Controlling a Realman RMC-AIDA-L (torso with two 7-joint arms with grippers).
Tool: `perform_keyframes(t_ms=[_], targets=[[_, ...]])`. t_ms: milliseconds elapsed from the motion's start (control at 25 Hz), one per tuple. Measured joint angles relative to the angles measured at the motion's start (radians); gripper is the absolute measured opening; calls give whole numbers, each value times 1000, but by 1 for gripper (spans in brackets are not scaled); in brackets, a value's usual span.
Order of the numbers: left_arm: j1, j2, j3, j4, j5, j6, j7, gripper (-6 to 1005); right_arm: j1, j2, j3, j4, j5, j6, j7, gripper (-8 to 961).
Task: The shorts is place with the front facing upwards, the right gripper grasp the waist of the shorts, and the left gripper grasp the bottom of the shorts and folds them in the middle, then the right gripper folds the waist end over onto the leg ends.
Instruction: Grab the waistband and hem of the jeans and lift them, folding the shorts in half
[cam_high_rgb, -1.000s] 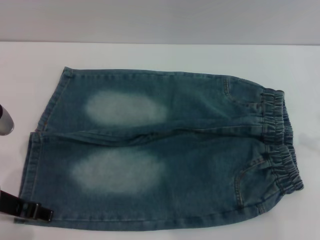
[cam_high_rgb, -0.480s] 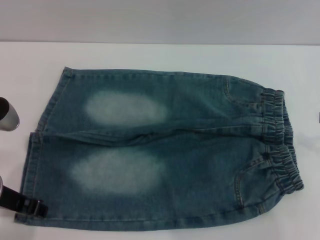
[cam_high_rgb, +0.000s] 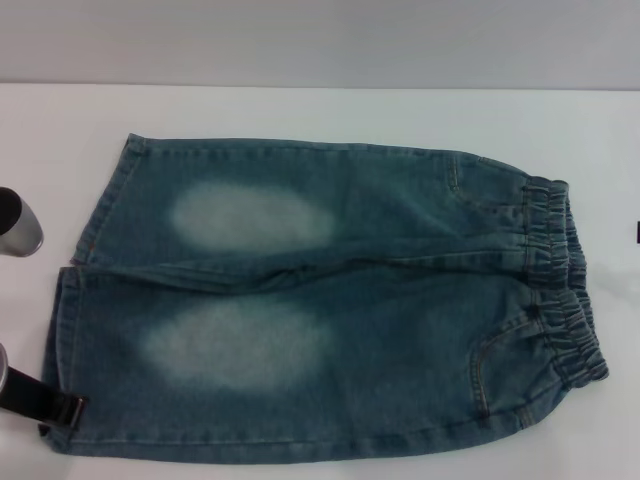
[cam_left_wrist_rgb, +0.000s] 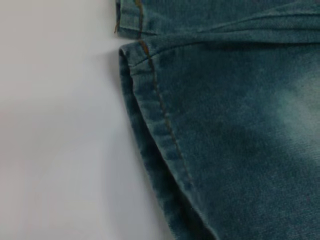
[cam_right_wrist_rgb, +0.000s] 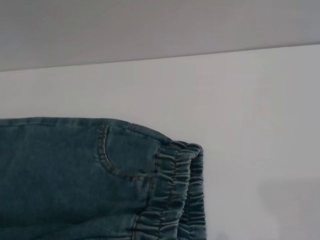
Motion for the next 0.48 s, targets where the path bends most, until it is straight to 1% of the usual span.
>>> perform_keyframes(t_ms=[160,480], targets=[[-4,0,0,20,0,-12,0,87,1,0,1,2,0,7,0,748],[-24,0,-1,29,-1,-23,2,17,4,0,-15,61,1,44,0,747]])
